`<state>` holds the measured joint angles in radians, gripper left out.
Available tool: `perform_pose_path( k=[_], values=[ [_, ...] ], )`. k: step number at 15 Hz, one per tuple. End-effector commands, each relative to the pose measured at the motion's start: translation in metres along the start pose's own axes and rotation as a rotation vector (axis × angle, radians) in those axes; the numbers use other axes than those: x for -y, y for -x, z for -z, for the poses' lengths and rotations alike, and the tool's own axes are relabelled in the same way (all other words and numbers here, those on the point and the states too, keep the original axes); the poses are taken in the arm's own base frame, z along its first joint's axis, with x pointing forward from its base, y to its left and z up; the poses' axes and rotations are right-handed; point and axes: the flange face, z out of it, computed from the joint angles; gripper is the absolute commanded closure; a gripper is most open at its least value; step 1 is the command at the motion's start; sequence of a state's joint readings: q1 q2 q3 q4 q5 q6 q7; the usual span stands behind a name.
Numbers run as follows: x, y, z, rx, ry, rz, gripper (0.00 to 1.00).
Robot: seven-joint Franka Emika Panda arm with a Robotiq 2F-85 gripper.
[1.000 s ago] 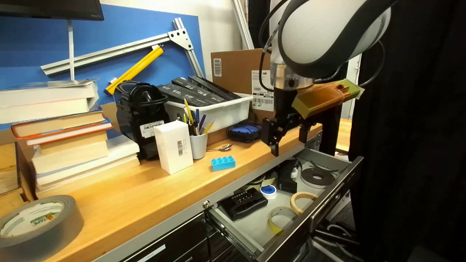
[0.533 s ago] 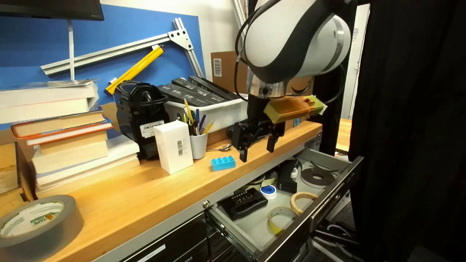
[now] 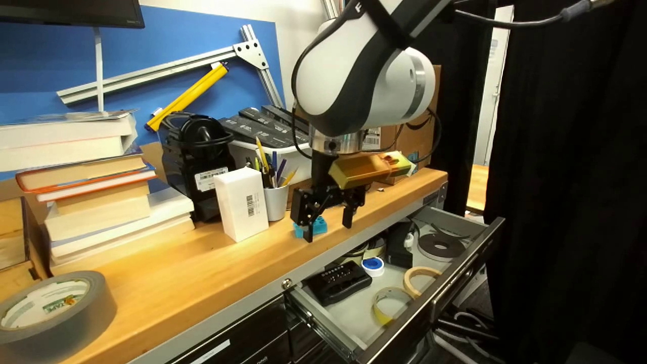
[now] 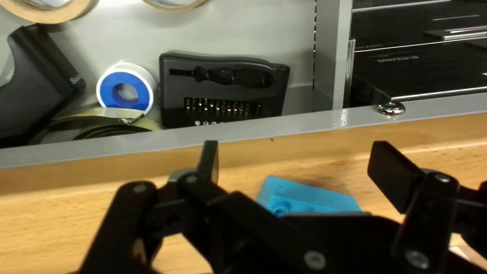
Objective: Put the blue object inside the drawer.
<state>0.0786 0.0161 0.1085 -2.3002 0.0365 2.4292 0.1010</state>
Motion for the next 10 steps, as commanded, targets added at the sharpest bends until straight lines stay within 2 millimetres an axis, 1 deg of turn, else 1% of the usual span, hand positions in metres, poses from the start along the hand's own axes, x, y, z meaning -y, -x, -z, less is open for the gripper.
perform_pose_path(
  k=[1,4,7,9,10],
  values=[
    [0.021,-0.023,0.000,-0.051,0.048,-0.043,0.00],
    [0.033,-0.032,-0.001,-0.069,0.108,-0.081,0.00],
    [0.046,-0.037,-0.003,-0.058,0.126,-0.095,0.00],
    [0.051,-0.039,-0.006,-0.054,0.131,-0.111,0.00],
    [0.051,-0.039,-0.007,-0.064,0.145,-0.123,0.25]
  ],
)
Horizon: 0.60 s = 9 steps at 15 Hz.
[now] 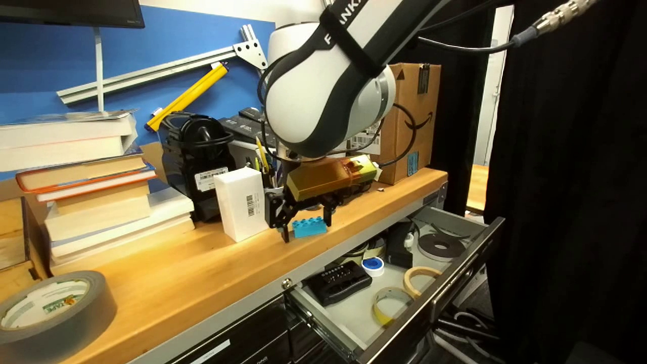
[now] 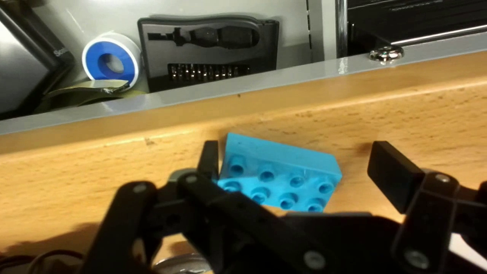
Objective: Put the blue object inside the drawer.
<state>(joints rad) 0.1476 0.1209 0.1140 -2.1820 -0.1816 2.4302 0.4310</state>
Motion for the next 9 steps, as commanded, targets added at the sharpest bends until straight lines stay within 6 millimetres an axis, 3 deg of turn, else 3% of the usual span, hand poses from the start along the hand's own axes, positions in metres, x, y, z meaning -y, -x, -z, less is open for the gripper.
perform_pose_path(
  k=[1,4,9],
  values=[
    [0.006,-0.010,0.002,-0.017,0.045,-0.046,0.25],
    [-0.003,-0.005,0.010,-0.029,0.068,-0.100,0.49],
    [-0.049,0.030,0.009,0.124,0.228,-0.121,0.52]
  ],
)
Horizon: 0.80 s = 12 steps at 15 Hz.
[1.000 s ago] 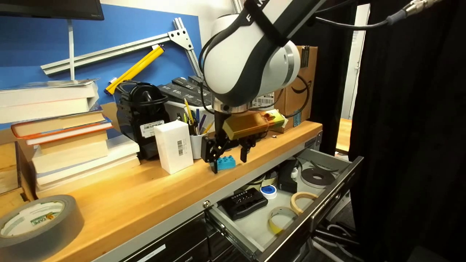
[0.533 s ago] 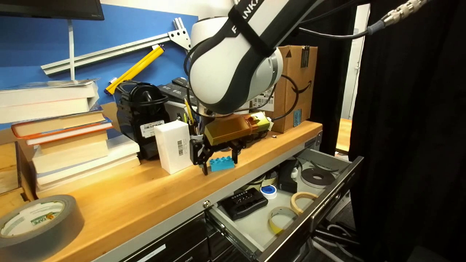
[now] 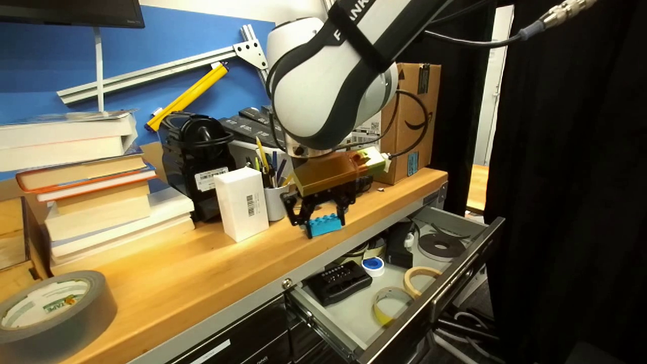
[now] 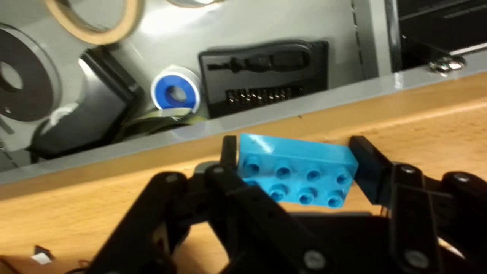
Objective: Put the blue object inside the drawer.
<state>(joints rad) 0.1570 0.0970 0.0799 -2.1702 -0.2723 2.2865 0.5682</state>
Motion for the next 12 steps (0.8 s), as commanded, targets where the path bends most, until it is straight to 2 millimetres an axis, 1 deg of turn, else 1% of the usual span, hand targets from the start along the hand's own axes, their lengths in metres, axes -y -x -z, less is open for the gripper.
perform_pose_path(
  k=[1,2,4,5,7,8,9,10,12],
  values=[
    [-0.043,0.033,-0.007,0.083,0.135,-0.017,0.52],
    [-0.054,0.041,-0.014,0.099,0.146,-0.017,0.52],
    [-0.073,0.054,-0.039,0.107,0.113,-0.045,0.52],
    [-0.078,0.058,-0.056,0.103,0.084,-0.073,0.52],
    [-0.083,0.063,-0.080,0.091,0.040,-0.091,0.52],
    [-0.086,0.065,-0.088,0.082,0.017,-0.106,0.07],
    [-0.090,0.068,-0.092,0.070,-0.006,-0.108,0.06],
    [-0.095,0.072,-0.096,0.064,-0.021,-0.107,0.00],
    [-0.110,0.086,-0.102,0.096,-0.013,-0.084,0.00]
  ],
)
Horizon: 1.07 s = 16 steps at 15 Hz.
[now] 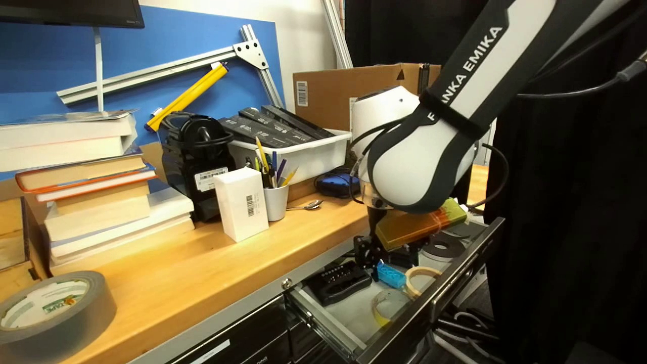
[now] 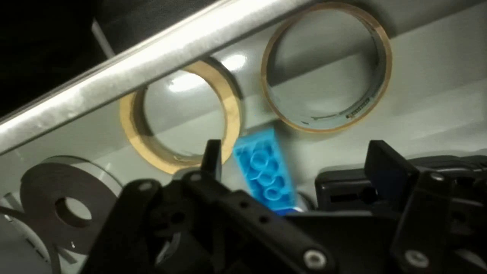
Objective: Put the blue object inside the drawer.
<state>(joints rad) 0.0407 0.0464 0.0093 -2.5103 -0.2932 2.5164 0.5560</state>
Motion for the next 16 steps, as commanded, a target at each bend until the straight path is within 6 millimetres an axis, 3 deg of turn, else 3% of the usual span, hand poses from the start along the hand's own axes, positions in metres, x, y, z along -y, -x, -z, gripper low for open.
perform_pose_path(
  k=[1,6,10,16],
  values=[
    [-0.028,0.018,-0.004,0.034,-0.002,0.041,0.00],
    [-0.068,0.034,-0.008,0.215,0.084,0.092,0.00],
    [-0.088,0.030,0.003,0.204,-0.035,0.071,0.00],
    [-0.107,0.051,-0.036,0.498,-0.070,0.294,0.00]
  ],
)
